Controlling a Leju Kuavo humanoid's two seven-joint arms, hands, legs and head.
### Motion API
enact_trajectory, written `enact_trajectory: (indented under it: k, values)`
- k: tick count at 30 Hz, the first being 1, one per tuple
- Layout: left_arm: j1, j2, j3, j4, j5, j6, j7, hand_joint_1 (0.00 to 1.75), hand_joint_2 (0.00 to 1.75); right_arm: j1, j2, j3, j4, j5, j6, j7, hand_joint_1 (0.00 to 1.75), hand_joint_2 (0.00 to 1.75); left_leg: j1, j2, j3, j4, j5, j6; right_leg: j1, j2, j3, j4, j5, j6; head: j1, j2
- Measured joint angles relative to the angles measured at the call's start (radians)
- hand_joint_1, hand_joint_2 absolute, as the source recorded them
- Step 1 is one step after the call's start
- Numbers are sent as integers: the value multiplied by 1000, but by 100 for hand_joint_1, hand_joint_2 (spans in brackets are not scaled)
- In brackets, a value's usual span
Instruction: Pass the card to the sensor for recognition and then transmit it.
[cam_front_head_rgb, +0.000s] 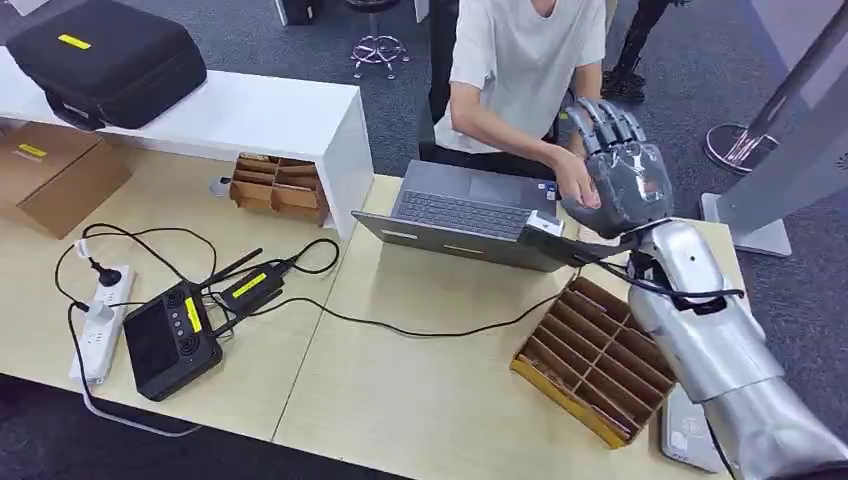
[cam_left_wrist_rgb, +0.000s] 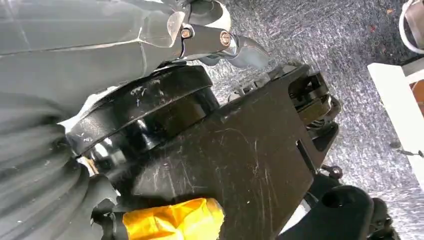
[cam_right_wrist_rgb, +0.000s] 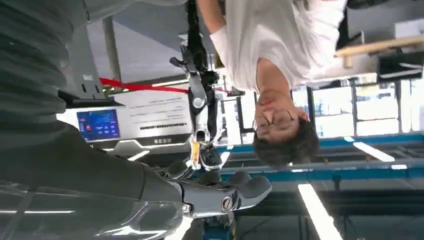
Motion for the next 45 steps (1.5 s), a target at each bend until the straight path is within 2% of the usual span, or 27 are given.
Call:
enact_trajectory:
  k: [2,4,6,9,12,15,22,26,39,45]
  values:
    - [5,0,15,0,28,0,-16,0,175,65,-55,-17,-121,-41,-16,-18,0,175,0,-2,0,0,0,0,0,-2,1,-1,0,0,0,0]
    - [18,0,26,0,46,0,-32,0,175,186,-154,-57,-293,-72,-31,-37,0,175,0,-10,-1,0,-1,1,0,-9,4,-3,-2,2,0,0]
    - [21,0,32,1,57,0,-44,0,175,285,-230,-112,-424,-80,-46,-63,0,175,0,-10,-2,0,-2,2,0,-9,4,-3,-2,2,0,0]
    - [23,0,43,3,64,0,-47,0,175,400,-305,-175,-558,-80,-64,-88,0,175,0,-4,-2,0,-4,3,0,-3,3,-3,-2,2,0,0]
    - [23,0,46,3,66,0,-47,0,175,456,-345,-206,-636,-76,-63,-96,0,175,0,-1,-1,0,-3,3,0,-2,2,-3,-2,2,0,0]
    - [23,0,47,3,72,0,-50,0,175,506,-373,-235,-692,-74,-74,-106,0,175,0,-2,0,0,-3,3,0,-2,3,-3,-1,2,-1,0]
    - [29,-1,67,3,92,0,-67,0,175,721,-444,-344,-836,-63,-146,-149,0,175,0,-2,0,0,-3,3,0,-3,3,-3,-2,2,0,0]
    - [30,-1,74,3,98,0,-70,0,175,813,-473,-395,-889,-62,-159,-159,0,175,0,-1,0,0,-3,3,0,-1,3,-3,-2,2,0,0]
    - [34,-4,98,4,116,0,-79,0,175,1050,-496,-509,-971,-79,-133,-196,0,175,0,-1,0,0,-3,3,0,-2,3,-3,-2,2,-1,0]
    - [34,-4,98,4,117,0,-79,0,175,1094,-496,-535,-982,-80,-133,-198,0,175,0,0,0,0,-3,3,0,-1,2,-3,-2,2,0,0]
